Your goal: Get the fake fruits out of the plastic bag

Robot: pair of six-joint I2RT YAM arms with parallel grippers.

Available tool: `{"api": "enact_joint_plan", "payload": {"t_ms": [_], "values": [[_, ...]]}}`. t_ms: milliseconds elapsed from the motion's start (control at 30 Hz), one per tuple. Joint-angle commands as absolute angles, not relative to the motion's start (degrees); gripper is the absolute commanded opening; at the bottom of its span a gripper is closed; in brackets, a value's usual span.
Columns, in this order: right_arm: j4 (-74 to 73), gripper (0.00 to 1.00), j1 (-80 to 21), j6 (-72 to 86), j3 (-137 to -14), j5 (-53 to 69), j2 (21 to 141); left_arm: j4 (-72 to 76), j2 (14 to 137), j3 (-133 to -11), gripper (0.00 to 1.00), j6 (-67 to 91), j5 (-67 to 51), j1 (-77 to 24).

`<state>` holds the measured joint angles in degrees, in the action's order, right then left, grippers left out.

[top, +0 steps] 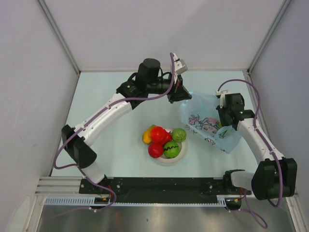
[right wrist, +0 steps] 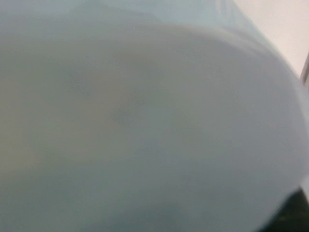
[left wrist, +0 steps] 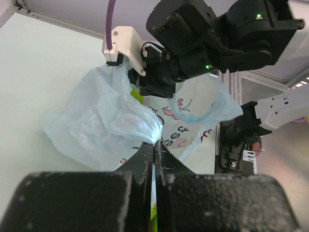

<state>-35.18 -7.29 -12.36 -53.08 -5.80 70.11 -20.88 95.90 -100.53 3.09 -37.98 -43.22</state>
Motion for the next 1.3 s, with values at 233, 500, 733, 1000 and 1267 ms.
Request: {"api": "enact_joint_plan", "payload": {"t_ms": [233,500,733,1000,1267], "values": [[-29.18,0.83,-4.31,-8.79,-50.54,-9.23,73.65,-16.26,95.80,-99.40,0.00,5.27,-44.38,-43.24],[-25.14,0.86,2.81,-8.26,-49.92,-6.60,80.76,-15.47,97.03,-99.41,0.00,6.59,-45.18,-43.51],[-17.94,0.89,3.25,-9.31,-50.18,-1.50,87.35,-15.82,97.73,-98.53,0.00,6.50,-45.00,-43.51],[-18.44,0.32,3.25,-13.44,-52.20,1.40,87.99,-16.26,98.61,-98.17,0.00,5.54,-42.81,-43.51],[-28.20,0.06,0.18,-16.08,-55.46,11.39,74.73,-16.35,101.77,-101.86,0.00,5.89,-38.41,-43.51]]}}
